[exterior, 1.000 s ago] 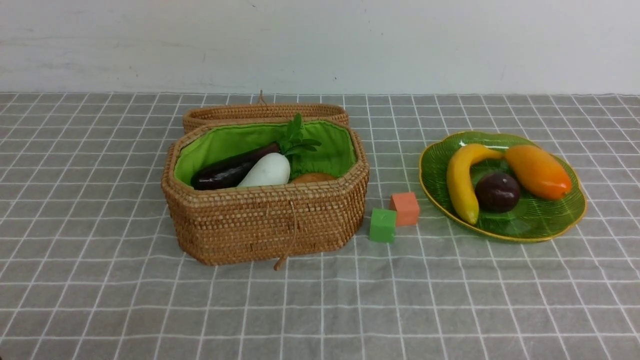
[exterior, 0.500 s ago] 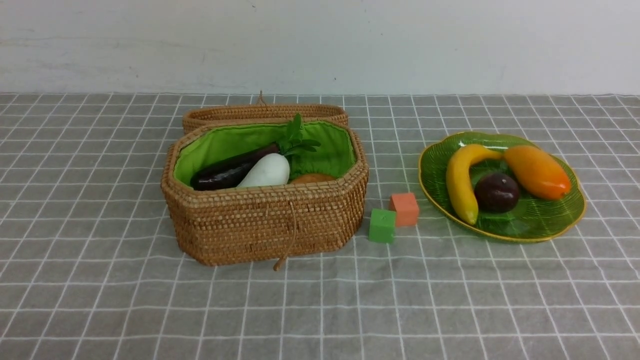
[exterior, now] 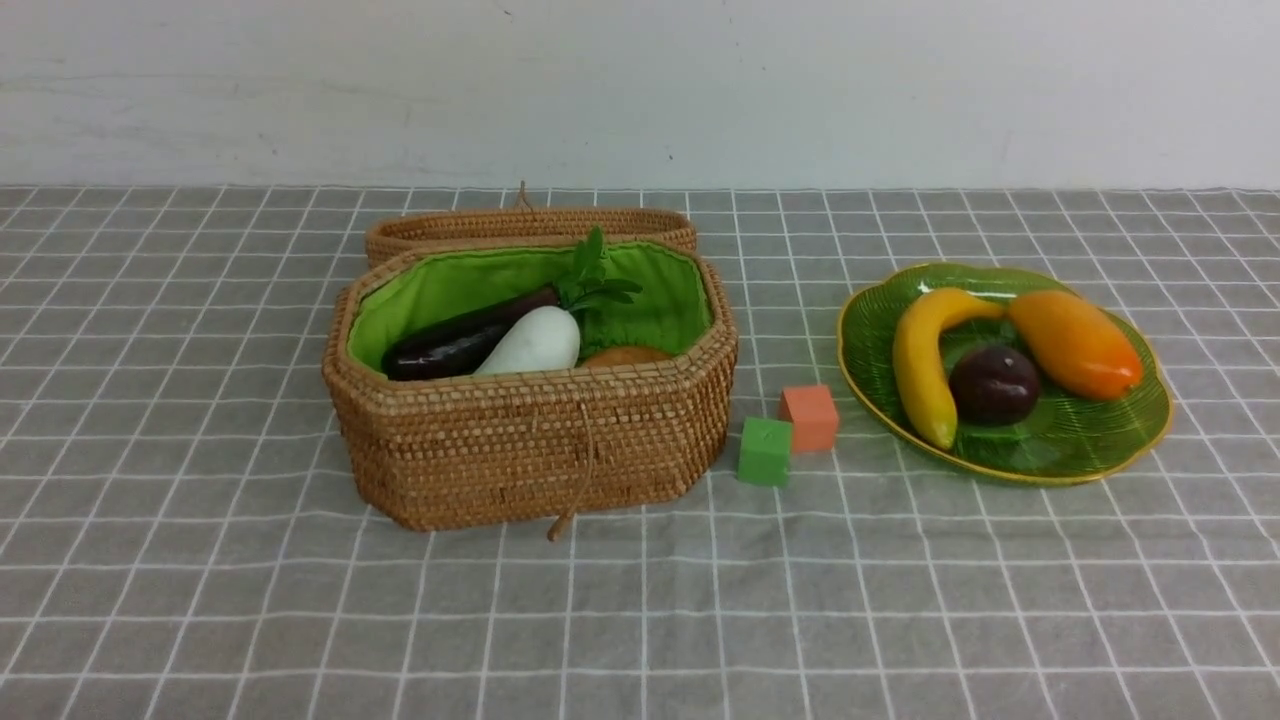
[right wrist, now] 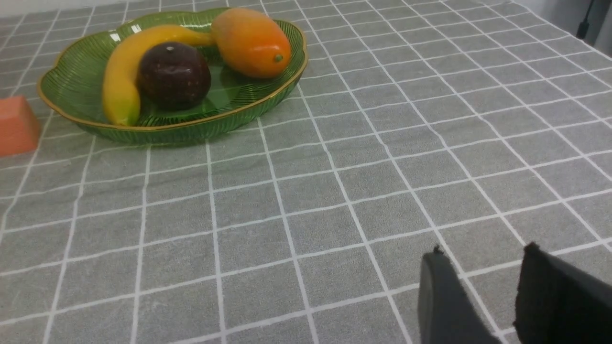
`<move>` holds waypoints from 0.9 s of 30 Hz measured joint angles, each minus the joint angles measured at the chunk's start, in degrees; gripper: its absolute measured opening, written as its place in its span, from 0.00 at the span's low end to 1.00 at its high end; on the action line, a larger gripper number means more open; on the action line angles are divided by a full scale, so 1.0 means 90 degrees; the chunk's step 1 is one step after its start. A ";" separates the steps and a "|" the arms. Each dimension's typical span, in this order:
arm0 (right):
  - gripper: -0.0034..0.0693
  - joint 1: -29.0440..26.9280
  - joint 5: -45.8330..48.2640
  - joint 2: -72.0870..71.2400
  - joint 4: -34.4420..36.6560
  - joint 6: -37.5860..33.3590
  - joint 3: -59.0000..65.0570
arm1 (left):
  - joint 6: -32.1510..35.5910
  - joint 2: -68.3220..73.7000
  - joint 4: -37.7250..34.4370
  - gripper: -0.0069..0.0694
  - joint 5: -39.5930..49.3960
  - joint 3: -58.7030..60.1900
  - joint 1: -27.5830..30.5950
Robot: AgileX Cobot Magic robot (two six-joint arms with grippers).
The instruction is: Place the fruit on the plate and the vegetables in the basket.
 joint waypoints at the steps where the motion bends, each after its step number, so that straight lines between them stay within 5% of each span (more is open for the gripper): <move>1: 0.38 0.0000 0.0000 0.0000 0.0000 0.0000 0.0000 | 0.0000 0.0000 0.0000 0.08 0.0000 0.0000 0.0000; 27: 0.38 0.0000 0.0000 0.0000 0.0000 0.0000 0.0000 | 0.0000 0.0000 0.0000 0.09 0.0008 0.0000 0.0000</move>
